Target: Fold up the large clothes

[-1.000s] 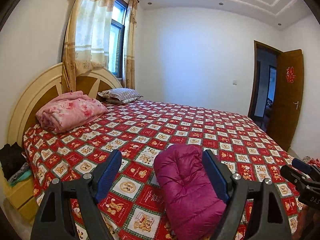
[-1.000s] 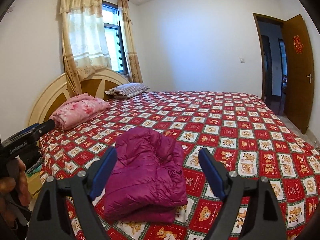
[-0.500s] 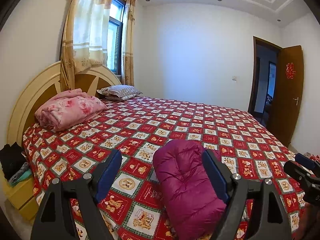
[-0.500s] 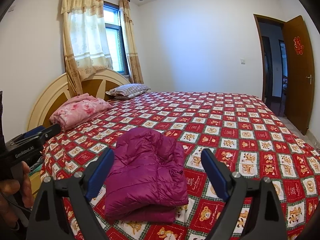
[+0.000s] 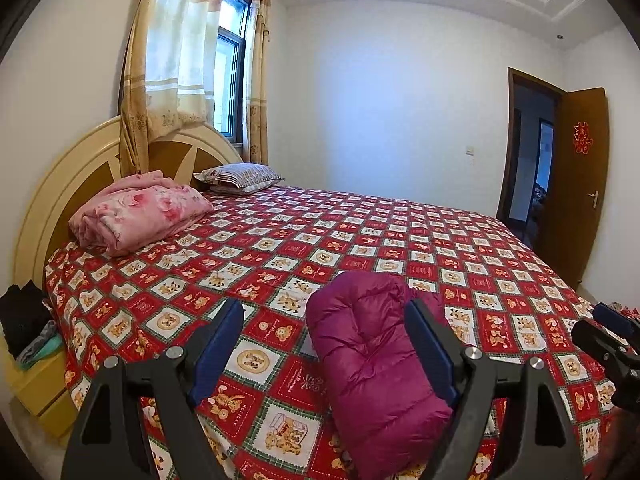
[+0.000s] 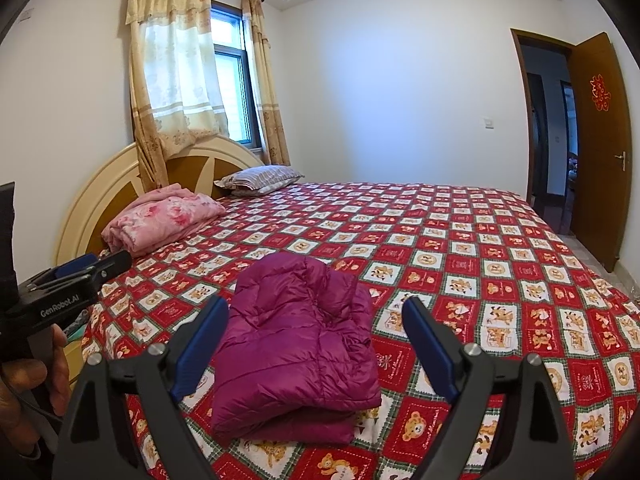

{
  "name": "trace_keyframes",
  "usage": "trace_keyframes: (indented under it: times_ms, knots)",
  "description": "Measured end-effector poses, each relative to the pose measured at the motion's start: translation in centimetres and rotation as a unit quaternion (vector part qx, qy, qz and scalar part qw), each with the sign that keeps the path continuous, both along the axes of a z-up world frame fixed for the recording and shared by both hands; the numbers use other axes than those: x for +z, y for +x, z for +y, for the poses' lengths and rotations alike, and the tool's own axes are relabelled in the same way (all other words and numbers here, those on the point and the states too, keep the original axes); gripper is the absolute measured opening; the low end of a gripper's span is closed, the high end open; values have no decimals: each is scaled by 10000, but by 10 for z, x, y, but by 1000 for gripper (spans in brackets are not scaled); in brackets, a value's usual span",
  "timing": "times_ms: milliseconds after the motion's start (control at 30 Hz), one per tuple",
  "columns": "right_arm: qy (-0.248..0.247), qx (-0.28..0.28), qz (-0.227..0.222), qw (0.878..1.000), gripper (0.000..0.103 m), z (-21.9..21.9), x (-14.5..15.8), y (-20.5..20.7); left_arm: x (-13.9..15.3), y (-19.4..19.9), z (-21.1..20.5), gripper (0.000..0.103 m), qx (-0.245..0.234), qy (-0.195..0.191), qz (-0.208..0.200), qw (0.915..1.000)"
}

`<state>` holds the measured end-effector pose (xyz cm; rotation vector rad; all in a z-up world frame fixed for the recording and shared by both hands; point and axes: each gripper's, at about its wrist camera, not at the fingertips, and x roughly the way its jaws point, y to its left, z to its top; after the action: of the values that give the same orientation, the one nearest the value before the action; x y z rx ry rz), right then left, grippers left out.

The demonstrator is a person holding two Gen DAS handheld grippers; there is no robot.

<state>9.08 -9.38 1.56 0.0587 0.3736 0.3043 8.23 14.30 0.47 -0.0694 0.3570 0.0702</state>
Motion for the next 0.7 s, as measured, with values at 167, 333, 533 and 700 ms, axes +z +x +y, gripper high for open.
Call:
trace_keyframes:
  times_ms: [167, 333, 533, 700]
  knots:
    - [2, 18, 13, 10000, 91, 0, -1, 0, -1, 0, 1, 83, -6, -2, -8, 10000]
    - [5, 38, 32, 10000, 91, 0, -2, 0, -2, 0, 2, 83, 2, -7, 6, 10000]
    - [-2, 29, 23, 10000, 91, 1, -2, 0, -2, 0, 2, 83, -2, 9, 10, 10000]
    - [-15, 35, 26, 10000, 91, 1, -2, 0, -2, 1, 2, 83, -14, 1, 21, 10000]
